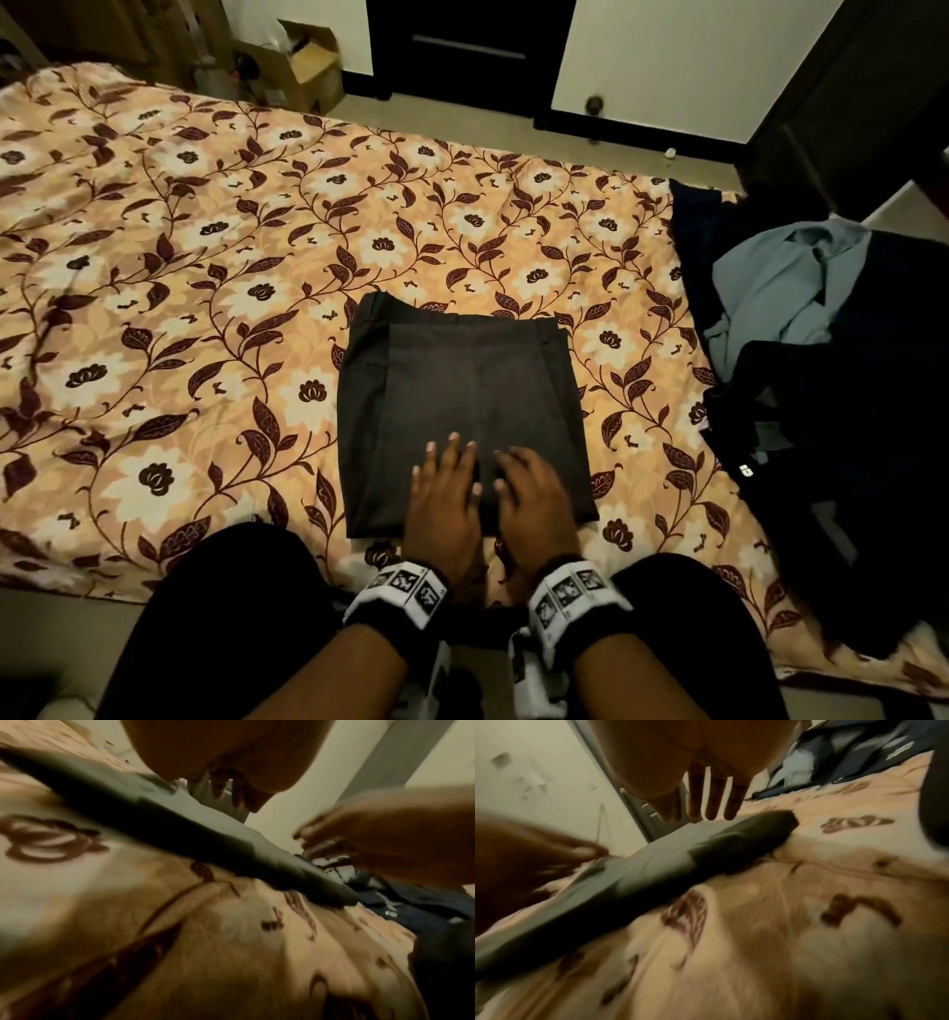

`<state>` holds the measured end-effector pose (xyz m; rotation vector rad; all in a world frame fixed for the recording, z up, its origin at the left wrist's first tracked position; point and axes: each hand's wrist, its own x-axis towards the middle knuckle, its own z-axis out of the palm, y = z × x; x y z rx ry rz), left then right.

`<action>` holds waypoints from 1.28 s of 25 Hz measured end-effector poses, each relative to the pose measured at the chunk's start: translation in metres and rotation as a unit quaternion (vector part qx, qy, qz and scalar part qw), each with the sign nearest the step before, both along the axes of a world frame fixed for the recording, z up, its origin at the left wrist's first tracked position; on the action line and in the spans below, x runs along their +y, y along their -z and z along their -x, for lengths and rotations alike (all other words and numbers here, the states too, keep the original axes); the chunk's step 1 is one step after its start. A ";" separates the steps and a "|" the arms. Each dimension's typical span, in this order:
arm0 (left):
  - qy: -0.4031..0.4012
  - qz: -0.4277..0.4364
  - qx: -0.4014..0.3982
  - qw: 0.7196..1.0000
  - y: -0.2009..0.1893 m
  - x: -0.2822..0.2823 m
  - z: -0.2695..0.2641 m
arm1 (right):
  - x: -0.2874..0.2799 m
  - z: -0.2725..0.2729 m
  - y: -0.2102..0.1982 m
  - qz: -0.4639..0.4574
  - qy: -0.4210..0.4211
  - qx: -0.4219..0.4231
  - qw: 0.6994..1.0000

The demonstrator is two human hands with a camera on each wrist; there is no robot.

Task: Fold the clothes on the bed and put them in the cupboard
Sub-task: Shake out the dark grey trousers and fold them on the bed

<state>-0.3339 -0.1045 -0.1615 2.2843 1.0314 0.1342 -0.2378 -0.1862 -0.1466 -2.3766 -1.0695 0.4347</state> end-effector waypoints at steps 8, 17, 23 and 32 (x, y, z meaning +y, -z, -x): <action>-0.127 -0.074 0.121 0.982 0.022 0.024 0.005 | -0.005 -0.043 0.020 0.189 0.121 -0.089 0.970; 0.002 -0.135 0.055 0.989 0.005 0.082 -0.046 | 0.084 -0.079 0.007 0.085 -0.063 -0.036 0.994; -0.188 -0.041 0.149 0.970 0.016 0.111 -0.057 | 0.116 -0.088 0.008 0.222 0.028 -0.055 0.973; -0.069 -0.074 0.088 0.991 -0.001 0.108 -0.084 | 0.103 -0.114 0.000 0.164 0.086 -0.007 0.983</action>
